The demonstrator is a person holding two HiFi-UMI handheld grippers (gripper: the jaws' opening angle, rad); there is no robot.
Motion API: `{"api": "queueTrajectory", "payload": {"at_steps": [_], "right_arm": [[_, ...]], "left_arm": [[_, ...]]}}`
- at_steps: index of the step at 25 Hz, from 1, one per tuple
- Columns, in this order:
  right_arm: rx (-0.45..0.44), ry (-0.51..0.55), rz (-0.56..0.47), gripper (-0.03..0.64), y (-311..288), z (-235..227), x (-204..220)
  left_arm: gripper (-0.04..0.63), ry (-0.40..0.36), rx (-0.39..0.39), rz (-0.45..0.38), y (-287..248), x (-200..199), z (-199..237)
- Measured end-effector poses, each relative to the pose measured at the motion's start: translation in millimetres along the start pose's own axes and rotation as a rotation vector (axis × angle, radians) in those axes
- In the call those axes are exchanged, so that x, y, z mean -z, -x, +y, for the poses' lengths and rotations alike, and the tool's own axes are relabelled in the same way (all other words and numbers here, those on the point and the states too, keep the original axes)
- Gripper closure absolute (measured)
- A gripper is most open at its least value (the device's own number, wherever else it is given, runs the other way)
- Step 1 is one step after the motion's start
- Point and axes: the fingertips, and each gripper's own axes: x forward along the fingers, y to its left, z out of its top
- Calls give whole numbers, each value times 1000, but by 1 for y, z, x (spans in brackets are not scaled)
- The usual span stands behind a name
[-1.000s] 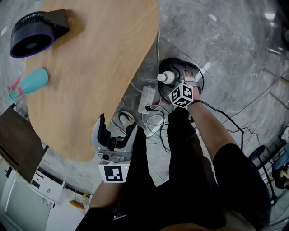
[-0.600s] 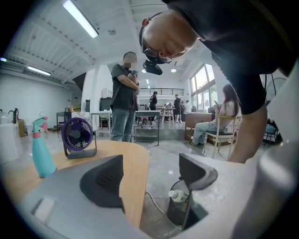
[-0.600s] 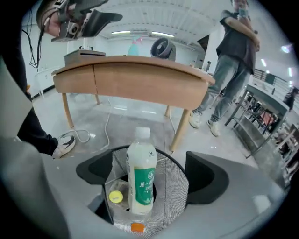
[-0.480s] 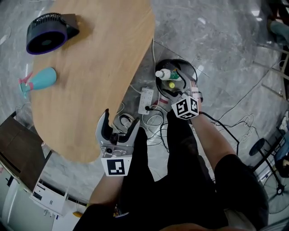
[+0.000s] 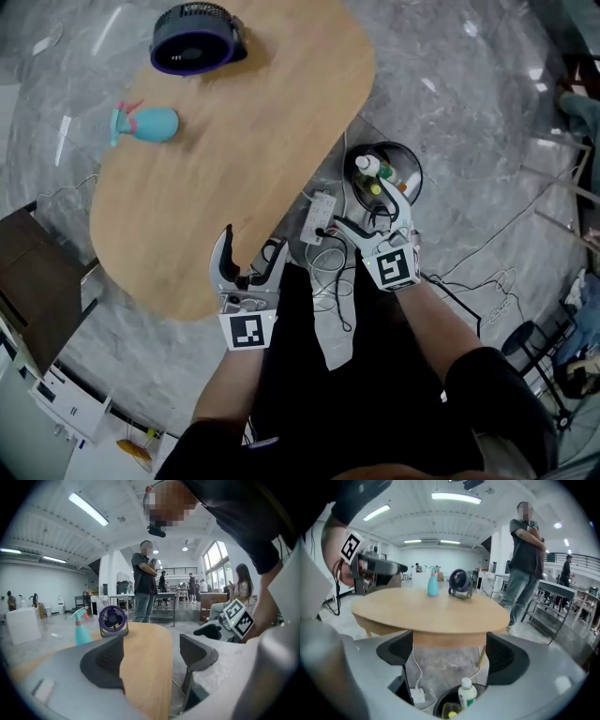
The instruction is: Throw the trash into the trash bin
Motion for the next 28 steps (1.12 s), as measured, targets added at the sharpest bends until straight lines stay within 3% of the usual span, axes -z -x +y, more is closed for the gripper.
{"api": "queueTrajectory", "payload": {"at_steps": [5, 9, 15, 20, 26, 28], "right_arm": [[-102, 24, -128, 114, 14, 53, -109], [-66, -166, -328, 117, 21, 71, -185], [-127, -211, -461, 127, 36, 102, -265], [-197, -197, -558, 142, 77, 121, -334], [-237, -112, -571, 163, 127, 140, -397], [-256, -123, -595, 169, 145, 146, -421]], "left_arm": [[212, 20, -89, -25, 42, -12, 35], [212, 48, -179, -45, 80, -19, 63], [212, 116, -288, -102, 143, -45, 101], [212, 79, -375, -208, 214, -107, 128], [212, 29, -434, -238, 274, -168, 149], [212, 47, -454, -273, 290, -194, 151]]}}
